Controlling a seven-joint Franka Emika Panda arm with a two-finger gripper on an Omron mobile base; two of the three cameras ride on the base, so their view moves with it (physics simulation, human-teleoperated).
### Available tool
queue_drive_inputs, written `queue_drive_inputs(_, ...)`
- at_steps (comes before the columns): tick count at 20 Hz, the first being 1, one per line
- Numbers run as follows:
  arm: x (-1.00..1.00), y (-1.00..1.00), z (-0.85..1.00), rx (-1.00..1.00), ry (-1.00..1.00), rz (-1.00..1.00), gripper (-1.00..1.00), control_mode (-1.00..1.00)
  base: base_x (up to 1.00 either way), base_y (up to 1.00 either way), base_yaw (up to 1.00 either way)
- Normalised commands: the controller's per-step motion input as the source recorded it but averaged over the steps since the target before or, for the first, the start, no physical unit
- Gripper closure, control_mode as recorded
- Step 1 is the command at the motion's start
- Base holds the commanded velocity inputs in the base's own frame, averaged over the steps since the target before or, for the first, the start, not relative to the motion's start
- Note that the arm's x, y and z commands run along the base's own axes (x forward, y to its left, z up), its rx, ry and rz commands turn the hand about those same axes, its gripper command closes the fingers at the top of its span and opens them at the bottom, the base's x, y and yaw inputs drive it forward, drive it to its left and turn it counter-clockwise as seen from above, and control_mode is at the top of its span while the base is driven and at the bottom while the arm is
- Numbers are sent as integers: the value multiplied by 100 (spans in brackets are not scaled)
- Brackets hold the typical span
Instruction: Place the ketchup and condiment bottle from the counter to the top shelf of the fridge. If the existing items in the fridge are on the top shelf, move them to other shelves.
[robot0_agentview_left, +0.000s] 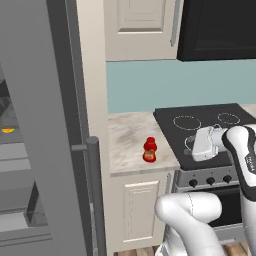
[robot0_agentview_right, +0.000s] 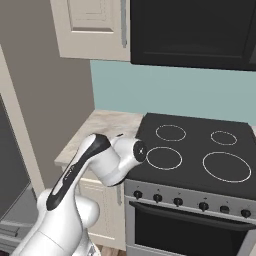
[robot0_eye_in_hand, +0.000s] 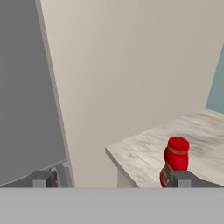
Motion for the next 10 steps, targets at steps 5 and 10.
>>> queue_drive_inputs(5, 13, 15, -12, 0, 0, 0, -100, -100, 0, 0, 0)
queue_drive_inputs(10, 13, 25, -7, 0, 0, 2, -100, -100, 0, 0, 0)
